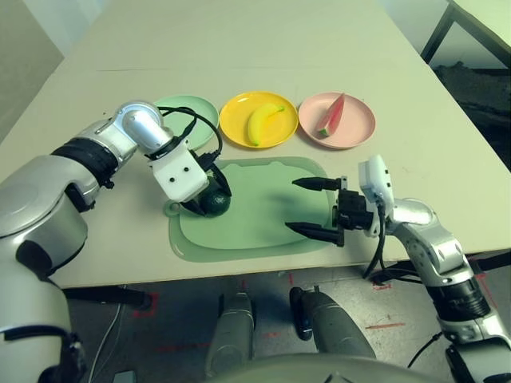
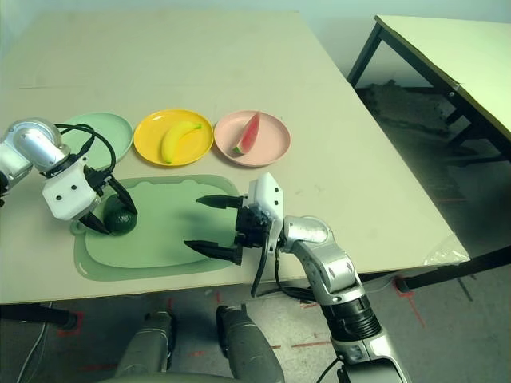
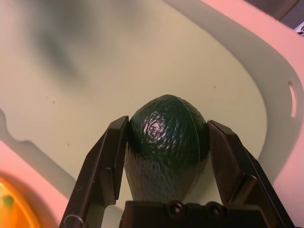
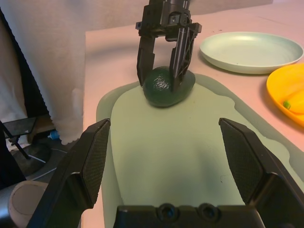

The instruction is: Place the fruits into color-matched plates.

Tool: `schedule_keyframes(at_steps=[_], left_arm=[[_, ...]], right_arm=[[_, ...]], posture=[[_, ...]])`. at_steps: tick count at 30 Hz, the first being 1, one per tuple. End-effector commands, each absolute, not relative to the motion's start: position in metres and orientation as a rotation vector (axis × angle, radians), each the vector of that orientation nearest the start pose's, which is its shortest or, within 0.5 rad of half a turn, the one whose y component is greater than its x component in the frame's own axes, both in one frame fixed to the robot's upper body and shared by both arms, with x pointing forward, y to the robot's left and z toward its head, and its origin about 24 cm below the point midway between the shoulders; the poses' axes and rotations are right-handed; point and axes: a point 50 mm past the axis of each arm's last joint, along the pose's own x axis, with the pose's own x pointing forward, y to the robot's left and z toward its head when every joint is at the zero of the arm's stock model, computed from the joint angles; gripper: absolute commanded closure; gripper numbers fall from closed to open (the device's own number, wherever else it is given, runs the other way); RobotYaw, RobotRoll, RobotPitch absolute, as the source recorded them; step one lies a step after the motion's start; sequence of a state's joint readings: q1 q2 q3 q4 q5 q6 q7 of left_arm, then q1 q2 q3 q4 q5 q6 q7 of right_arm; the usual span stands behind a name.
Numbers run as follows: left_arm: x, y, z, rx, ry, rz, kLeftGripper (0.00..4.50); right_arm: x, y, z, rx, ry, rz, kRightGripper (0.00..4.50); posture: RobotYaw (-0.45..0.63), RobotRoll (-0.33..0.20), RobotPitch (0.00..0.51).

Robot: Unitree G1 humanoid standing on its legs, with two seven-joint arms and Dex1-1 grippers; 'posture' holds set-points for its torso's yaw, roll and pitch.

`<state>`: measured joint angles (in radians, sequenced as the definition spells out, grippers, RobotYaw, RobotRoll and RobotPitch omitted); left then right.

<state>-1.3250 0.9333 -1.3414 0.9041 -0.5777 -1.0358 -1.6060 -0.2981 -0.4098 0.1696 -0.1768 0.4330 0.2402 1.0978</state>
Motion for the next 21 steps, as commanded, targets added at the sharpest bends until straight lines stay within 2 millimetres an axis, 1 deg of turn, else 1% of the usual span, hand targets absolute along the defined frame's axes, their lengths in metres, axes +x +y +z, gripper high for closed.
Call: schedule_keyframes(at_steps=[1,10,14,17,21], left_arm=[[0.329,0.212,0.217,1.548,0.167,-1.839,1.64],[0.336,0.228,0.234,1.643,0.206,-1.691,1.64],[0.339,0.236,0.243,1.685,0.256,-1.613,1.64],[0.341,0.241,0.248,1.681,0.282,-1.541,1.64],[0.346,0.249,0.249,1.709,0.320,-1.413,1.64]], right_arm=[[0.254,-0.111,0.131,-0.089,-0.115,1.417,0.00],[0.257,-0.105,0.130,-0.055,-0.130,1.373,0.00],[0.261,-0.105,0.132,-0.054,-0.120,1.300,0.00],[0.263,-0.108,0.130,-0.092,-0.113,1.251,0.00],[0.261,-0.111,0.127,-0.081,-0.104,1.189,0.00]], posture=[[-0.15,0.000,0.179],[-0.13,0.000,0.179],[-0.13,0.000,0.180],[-0.13,0.000,0.183],[-0.14,0.000,0.187]])
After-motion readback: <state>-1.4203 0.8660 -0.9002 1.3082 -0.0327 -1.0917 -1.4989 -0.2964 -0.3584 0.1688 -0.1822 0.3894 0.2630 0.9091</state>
